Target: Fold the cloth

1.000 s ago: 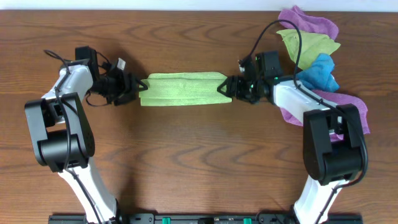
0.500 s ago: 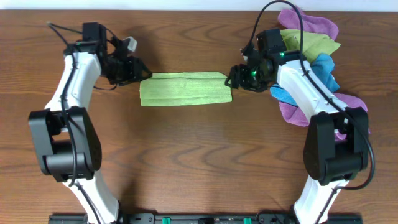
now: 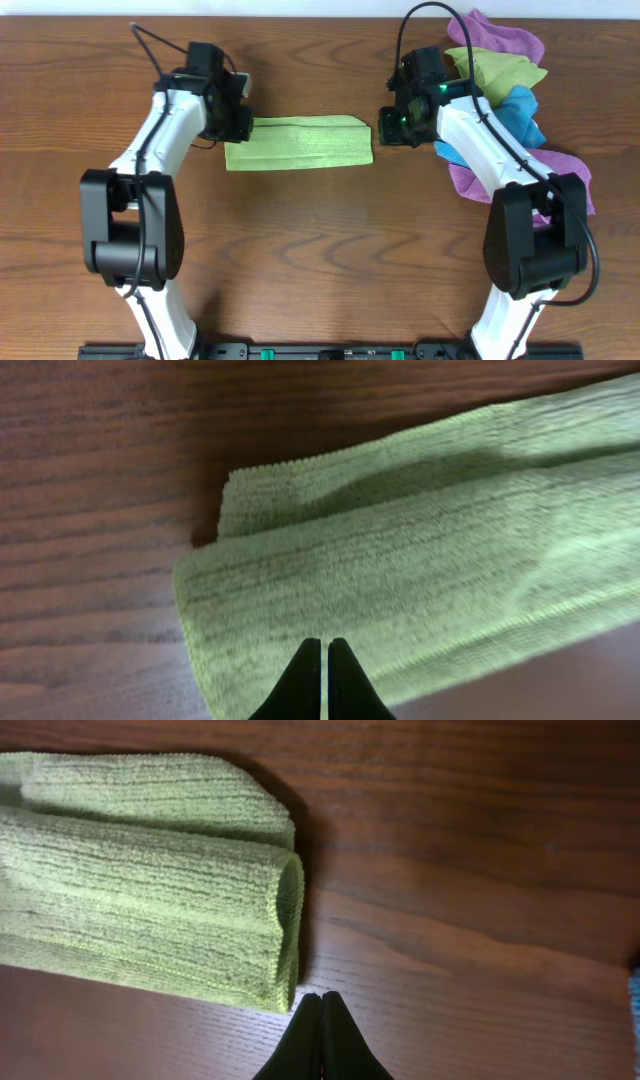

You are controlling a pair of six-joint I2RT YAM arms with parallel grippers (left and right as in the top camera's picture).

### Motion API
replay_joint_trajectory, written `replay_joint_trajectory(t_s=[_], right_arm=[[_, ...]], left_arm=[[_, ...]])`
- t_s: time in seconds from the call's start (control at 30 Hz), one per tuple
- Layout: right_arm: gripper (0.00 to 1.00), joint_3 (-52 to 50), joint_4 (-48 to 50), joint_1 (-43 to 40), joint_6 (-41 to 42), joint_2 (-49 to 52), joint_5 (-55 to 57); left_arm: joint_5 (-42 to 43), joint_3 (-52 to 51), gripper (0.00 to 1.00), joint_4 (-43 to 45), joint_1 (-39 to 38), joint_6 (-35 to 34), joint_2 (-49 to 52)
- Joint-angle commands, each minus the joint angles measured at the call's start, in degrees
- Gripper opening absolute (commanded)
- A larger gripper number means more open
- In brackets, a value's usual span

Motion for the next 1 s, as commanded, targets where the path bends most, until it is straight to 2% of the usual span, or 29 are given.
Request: replay_joint_trajectory(t_s=[0.0, 0.07, 0.1, 0.13, 0.2, 0.23, 0.33, 0.4, 0.53, 0.77, 0.97], right_arm=[[0.01, 1.33, 0.39, 0.31, -1.05, -0.35, 2.32], [0.01, 1.31, 0.57, 0.31, -1.81, -0.35, 2.56], [0.05, 1.31, 0.74, 0.31, -2.29, -0.35, 2.60], [0.17, 1.31, 0.85, 0.28, -2.38, -0.35, 2.67], [0.32, 1.31, 1.38, 0.24, -2.38, -0.35, 2.73], [0.55, 1.31, 1.90, 0.24, -2.67, -0.31, 2.73], [0.71, 1.31, 3.32, -0.20, -6.38, 0.59, -3.13], [0.75, 1.31, 4.02, -1.27, -7.04, 1.97, -10.12], [0.77, 1.31, 4.13, -3.87, -7.04, 4.39, -19.34], [0.80, 1.29, 2.05, -7.50, -9.62, 7.76, -30.45], [0.80, 1.29, 2.05, -8.59, -10.29, 10.71, -35.74]], left_arm=[[-4.94, -0.46, 0.06, 0.04, -0.11, 0.50, 2.58], [-4.96, -0.46, 0.06, -0.24, -0.13, -0.33, 4.24], [-4.96, -0.46, 0.06, -0.37, -0.17, -0.31, 5.16], [-4.94, -0.50, 0.06, -0.42, -0.17, -0.33, 5.75], [-4.87, -0.50, 0.06, -0.37, -0.24, -0.31, 6.40], [-4.74, -0.50, 0.06, -0.35, -0.24, -0.31, 6.62], [-4.72, -0.57, 0.06, -0.57, -0.26, -0.33, 7.10], [-4.72, -0.72, 0.06, -0.46, -0.26, -0.55, 7.74], [-4.44, -0.72, 0.06, -0.81, -0.26, -1.11, 8.70], [-4.46, -0.72, 0.06, -0.83, -0.26, -1.09, 8.74], [-4.46, -0.72, 0.06, -0.83, -0.26, -1.11, 8.74]])
